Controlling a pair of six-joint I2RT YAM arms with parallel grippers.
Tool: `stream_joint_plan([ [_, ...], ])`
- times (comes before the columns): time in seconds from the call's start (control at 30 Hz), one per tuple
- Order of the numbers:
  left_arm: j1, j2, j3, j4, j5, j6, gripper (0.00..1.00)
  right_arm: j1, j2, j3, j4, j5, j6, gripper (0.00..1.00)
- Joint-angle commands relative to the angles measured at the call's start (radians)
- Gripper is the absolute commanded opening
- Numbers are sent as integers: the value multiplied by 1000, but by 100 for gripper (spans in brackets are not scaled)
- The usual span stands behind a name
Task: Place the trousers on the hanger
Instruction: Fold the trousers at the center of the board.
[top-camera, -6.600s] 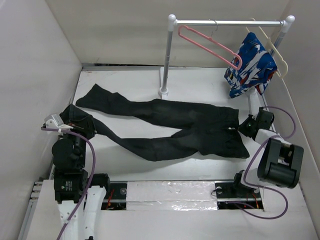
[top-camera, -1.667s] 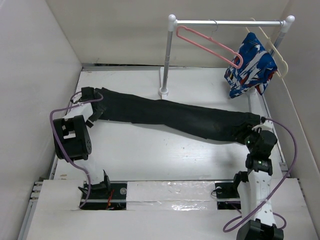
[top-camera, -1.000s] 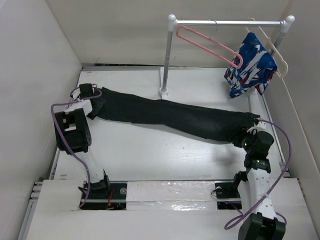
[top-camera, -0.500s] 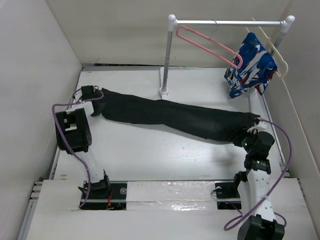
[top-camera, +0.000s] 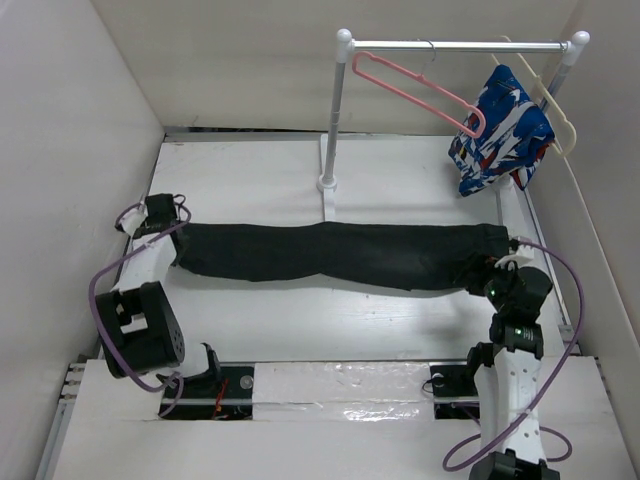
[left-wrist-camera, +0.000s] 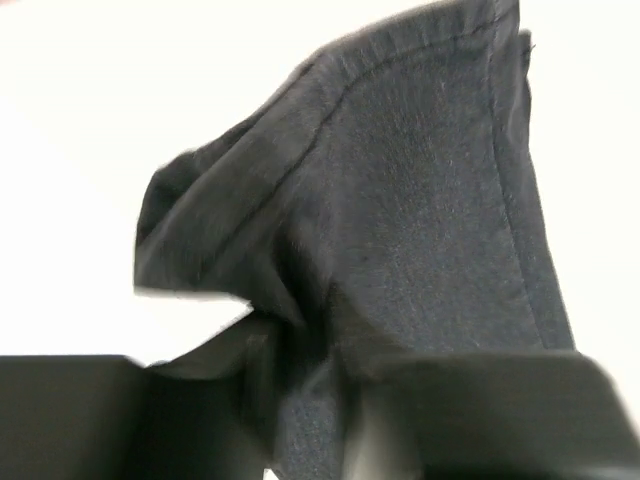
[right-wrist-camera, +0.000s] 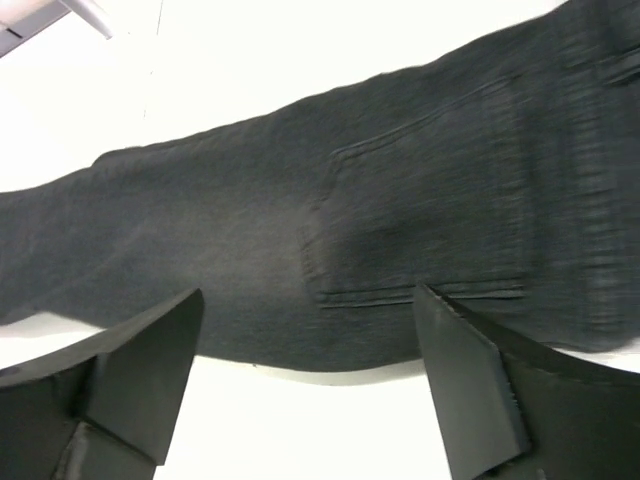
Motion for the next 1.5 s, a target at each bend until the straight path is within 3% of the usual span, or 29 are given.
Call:
stream_joint_plan([
  [0.0,59,-65,31,-81,-107,-3,23,4,-19,55,-32,16,-17,94],
  [0.07,59,-90,83,-88,-107,42,46,4,-7,51,-18,47,-3,95],
  [0.1,59,-125,97,-84,-90,58,51,4,14,54,-17,55,2,95],
  [0.17,38,-174,126,-47,-30,76,55,4,38,57,0,76,25,95],
  [0.23,-57,-248,129,0,7,106,55,4,77,61,21,102,52,96],
  [0.33,-172,-308,131,68,72,90,49,-5,131,80,41,183,95,97],
  [0.37,-262,-316,124,103,82,86,40,-14,142,89,40,218,102,97],
  [0.6,-684,-388,-7,342,117,11,1,-155,199,213,-31,505,97,100],
  [0.8,-872,-359,-130,551,149,20,0,-292,249,161,-5,549,148,96],
  [0.97,-1089,-325,-167,565,-51,76,0,-352,386,117,93,405,215,98],
  [1.07,-1160,-299,-167,544,-145,98,0,-373,471,89,165,346,258,99],
  [1.17,-1169,-302,-205,565,-159,101,0,-407,569,42,331,302,319,99],
  [1.27,-1169,-331,-256,599,-160,104,0,-407,674,69,365,220,310,99],
  [1.47,-1169,-357,-294,608,-177,106,1,-407,844,98,489,122,332,89],
])
